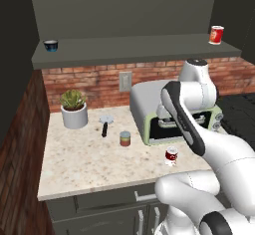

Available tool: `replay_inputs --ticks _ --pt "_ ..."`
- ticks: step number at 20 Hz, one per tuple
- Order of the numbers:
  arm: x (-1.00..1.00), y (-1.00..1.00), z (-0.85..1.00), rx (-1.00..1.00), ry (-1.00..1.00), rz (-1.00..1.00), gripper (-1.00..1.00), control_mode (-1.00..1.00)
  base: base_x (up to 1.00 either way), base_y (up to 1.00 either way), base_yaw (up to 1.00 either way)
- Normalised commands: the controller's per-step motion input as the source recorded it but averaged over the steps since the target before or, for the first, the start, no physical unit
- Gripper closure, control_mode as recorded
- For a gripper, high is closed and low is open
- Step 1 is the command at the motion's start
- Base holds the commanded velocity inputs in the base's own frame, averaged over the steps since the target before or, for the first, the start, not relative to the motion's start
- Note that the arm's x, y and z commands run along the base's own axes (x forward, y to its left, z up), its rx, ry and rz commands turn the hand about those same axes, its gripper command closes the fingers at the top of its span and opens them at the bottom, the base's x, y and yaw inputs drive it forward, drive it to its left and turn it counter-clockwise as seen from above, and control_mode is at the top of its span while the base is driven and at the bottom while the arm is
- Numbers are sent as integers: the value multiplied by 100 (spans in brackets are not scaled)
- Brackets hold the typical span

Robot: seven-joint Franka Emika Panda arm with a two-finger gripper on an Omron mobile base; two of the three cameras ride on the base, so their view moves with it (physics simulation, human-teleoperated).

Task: Pick the cans from the counter and place them in their designated side in the cabinet.

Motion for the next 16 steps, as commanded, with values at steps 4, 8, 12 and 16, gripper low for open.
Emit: replay_inputs --ticks 4,8,12,16 --pt "0 0 -26 -3 0 0 -100 -100 0 0 0" --pt "0 0 -24 0 0 0 -100 -100 0 0 0" --pt "0 0 -28 0 0 1 -100 -100 0 0 0" --pt "0 0 -26 0 0 0 -100 -100 0 0 0"
